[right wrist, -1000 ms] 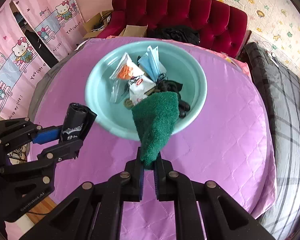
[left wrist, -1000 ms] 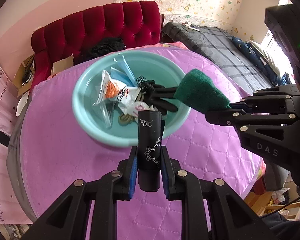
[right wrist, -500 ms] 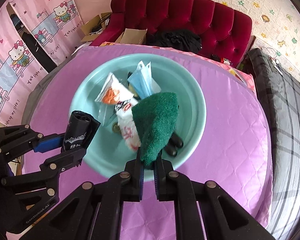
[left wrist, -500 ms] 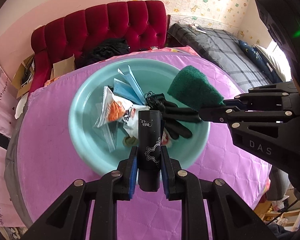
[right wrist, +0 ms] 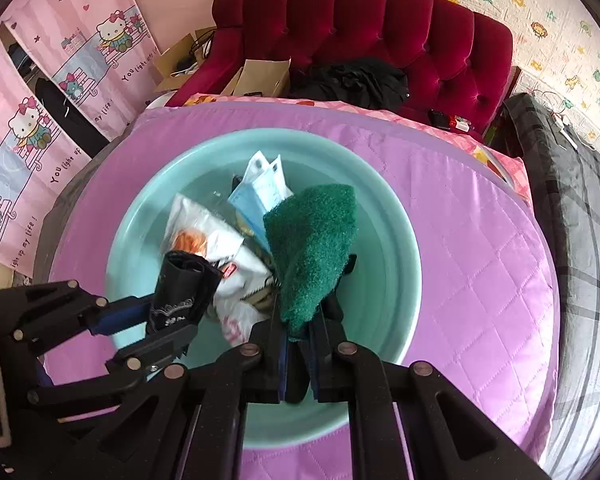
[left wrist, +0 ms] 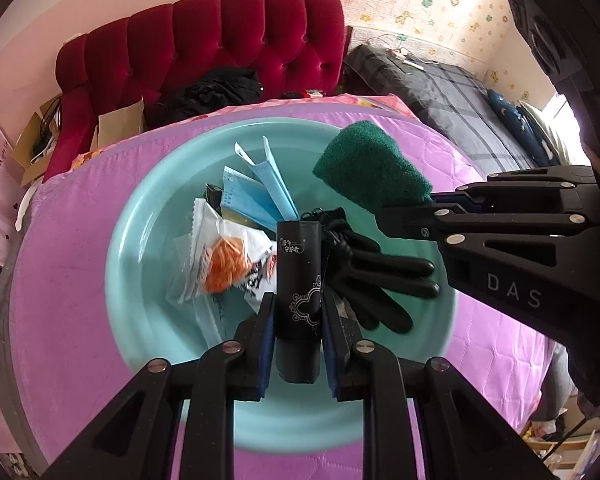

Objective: Organize soft objects
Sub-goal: 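Carry the green pad and black case over the teal basin with both tools, then open both tools to drop the pad and case into the basin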

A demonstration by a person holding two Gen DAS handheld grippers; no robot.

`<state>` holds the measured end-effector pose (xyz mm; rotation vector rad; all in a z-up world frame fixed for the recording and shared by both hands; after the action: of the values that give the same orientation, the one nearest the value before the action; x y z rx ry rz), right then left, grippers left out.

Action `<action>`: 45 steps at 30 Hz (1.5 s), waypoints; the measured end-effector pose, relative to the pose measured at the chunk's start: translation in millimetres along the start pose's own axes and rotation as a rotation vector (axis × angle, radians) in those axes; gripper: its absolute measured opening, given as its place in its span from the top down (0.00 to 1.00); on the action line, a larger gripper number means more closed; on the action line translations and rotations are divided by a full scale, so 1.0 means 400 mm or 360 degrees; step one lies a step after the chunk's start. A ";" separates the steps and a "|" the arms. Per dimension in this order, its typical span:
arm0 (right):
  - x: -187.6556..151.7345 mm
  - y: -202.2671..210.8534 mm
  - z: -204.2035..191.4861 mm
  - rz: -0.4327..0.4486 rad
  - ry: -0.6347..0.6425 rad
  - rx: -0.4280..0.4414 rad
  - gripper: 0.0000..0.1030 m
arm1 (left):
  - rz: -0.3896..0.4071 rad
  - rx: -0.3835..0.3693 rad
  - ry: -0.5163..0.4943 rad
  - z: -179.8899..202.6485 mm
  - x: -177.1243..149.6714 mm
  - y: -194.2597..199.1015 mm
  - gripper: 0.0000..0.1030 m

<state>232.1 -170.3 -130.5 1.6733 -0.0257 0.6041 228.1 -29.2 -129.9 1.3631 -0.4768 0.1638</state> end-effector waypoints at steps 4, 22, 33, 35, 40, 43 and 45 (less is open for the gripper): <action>0.028 -0.033 0.009 -0.0010 -0.0008 0.0035 0.92 | 0.0008 0.0002 0.0030 -0.010 0.017 -0.027 0.78; 0.063 -0.099 0.020 -0.0037 -0.0054 0.0079 0.89 | 0.0020 0.0031 0.0029 -0.028 0.024 -0.061 0.76; 0.046 -0.054 0.012 0.0019 -0.0098 0.0049 0.39 | 0.0070 0.0114 0.0018 -0.030 -0.007 -0.019 0.27; 0.040 -0.040 0.007 0.0040 -0.0097 0.0035 0.23 | 0.0073 0.0112 0.0023 -0.026 -0.017 -0.009 0.20; 0.022 -0.010 0.001 0.0098 -0.0102 -0.0041 0.00 | 0.0119 0.0210 0.0002 -0.019 -0.035 0.015 0.00; 0.008 0.003 0.001 0.0116 -0.0116 -0.0067 0.00 | 0.0108 0.0231 0.0018 -0.020 -0.045 0.027 0.00; -0.005 0.011 0.001 0.0118 -0.0122 -0.0084 0.00 | 0.0097 0.0239 0.0012 -0.019 -0.052 0.033 0.00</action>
<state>229.1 -172.3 -127.4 1.6492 -0.1588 0.5896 206.2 -15.8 -127.8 1.4950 -0.5082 0.2588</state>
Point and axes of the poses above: each gripper's, at about its wrist camera, not at the fingertips, and y roughly against the way its jaws point, z to its right, x to its top, the point moved 1 cm from there along -y, roughly the way its jaws point, and after that the axes turned 1 degree about -z, right-handed, at the moved point
